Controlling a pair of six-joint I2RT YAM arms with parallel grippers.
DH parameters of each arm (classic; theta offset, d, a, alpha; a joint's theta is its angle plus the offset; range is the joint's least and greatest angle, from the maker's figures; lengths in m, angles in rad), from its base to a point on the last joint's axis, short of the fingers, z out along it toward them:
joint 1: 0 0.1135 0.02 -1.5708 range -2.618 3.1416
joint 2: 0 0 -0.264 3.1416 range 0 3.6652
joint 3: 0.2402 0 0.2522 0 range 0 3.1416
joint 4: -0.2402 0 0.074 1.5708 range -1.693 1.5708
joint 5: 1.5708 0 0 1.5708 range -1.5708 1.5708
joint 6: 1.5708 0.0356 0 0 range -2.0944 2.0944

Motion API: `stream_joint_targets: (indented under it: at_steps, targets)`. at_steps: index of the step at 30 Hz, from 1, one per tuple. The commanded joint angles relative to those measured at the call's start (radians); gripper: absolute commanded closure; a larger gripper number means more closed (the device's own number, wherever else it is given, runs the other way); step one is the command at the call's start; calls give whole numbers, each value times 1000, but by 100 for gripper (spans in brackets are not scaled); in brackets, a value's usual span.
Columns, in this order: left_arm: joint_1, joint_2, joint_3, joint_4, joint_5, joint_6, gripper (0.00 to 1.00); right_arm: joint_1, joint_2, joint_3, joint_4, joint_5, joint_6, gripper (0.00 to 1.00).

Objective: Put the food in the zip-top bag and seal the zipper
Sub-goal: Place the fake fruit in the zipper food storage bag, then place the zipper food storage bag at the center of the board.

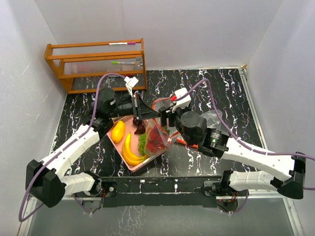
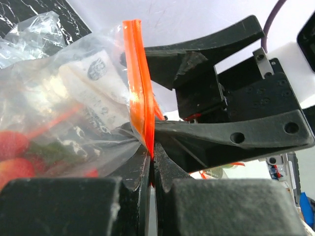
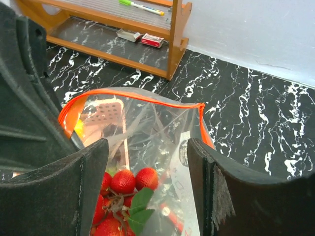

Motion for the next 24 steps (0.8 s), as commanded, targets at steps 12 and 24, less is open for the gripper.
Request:
stream_joint_targets:
  at_steps: [12, 24]
  targets:
    - [-7, 218, 410, -168, -149, 139, 100, 17, -226, 173, -77, -51, 65, 23]
    - [5, 531, 406, -153, -157, 218, 100, 17, -218, 72, -227, -7, 183, 2]
